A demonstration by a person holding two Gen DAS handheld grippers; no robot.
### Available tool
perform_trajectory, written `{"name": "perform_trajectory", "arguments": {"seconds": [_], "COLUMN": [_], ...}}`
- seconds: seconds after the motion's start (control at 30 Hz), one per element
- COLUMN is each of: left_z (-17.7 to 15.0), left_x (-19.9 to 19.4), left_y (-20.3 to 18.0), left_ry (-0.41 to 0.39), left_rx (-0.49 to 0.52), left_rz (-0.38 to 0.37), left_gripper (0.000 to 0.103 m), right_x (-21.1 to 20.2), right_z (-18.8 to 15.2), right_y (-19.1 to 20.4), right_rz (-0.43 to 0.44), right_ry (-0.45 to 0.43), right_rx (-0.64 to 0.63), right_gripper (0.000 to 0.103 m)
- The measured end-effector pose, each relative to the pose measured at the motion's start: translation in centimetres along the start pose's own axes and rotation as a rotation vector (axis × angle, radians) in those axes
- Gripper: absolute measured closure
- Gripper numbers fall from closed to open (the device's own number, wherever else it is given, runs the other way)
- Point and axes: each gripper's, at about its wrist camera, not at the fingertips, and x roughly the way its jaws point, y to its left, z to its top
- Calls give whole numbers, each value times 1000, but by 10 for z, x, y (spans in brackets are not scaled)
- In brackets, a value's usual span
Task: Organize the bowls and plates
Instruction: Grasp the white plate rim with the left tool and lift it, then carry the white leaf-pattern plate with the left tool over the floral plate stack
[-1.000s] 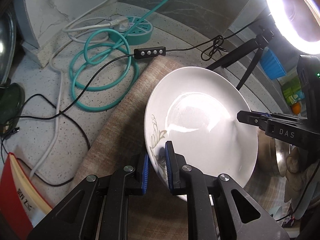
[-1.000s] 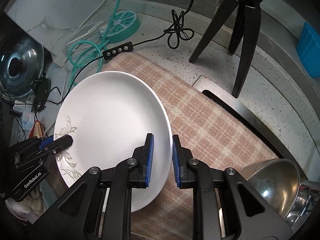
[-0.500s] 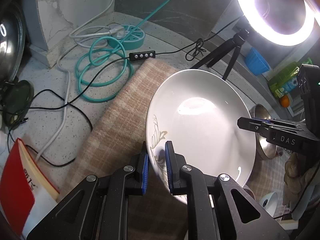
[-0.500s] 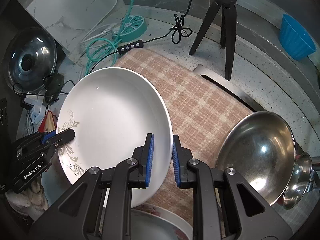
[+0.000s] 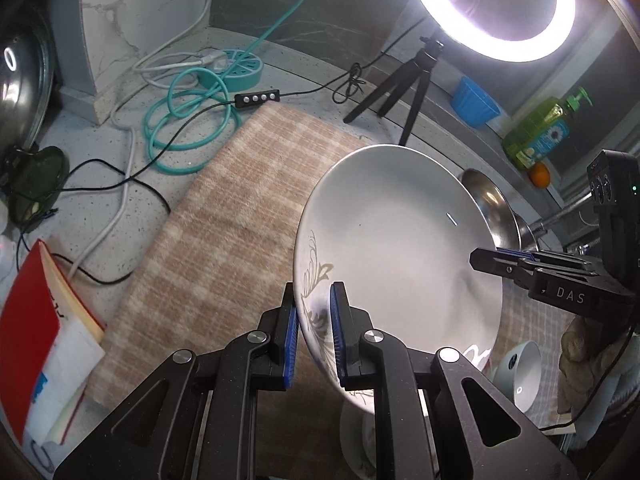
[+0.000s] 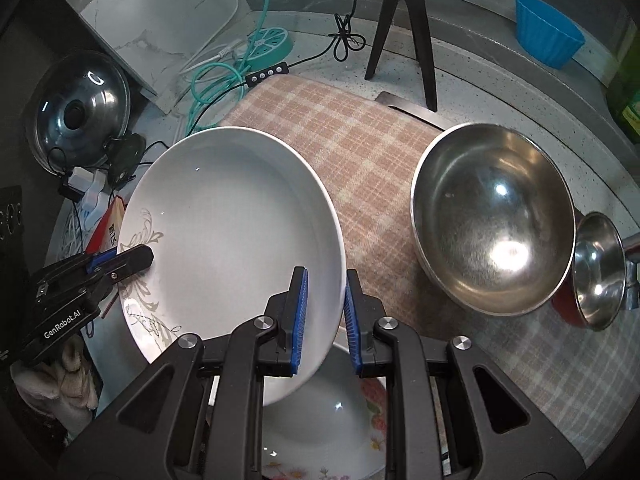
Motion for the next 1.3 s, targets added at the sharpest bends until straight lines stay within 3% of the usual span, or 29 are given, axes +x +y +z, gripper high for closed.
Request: {"name": "perform_trajectory", "arguments": {"seconds": [0.5, 0.83, 1.3], "left_z": [-32, -64, -82], "left_x": [-10, 6, 21], "left_y": [-26, -36, -48], "left_ry": [19, 96, 149], "left_rx": [65, 94, 142], "left_rz": [-36, -40, -24], "left_gripper": [90, 90, 90], "right_x": [-21, -12, 1], "right_z": [-65, -112, -138], "right_y": [-17, -30, -35], "right_rz": [1, -1, -28], "right_ry": [15, 71, 120], "right_rx": [48, 80, 87], "right_gripper": [85, 85, 85]}}
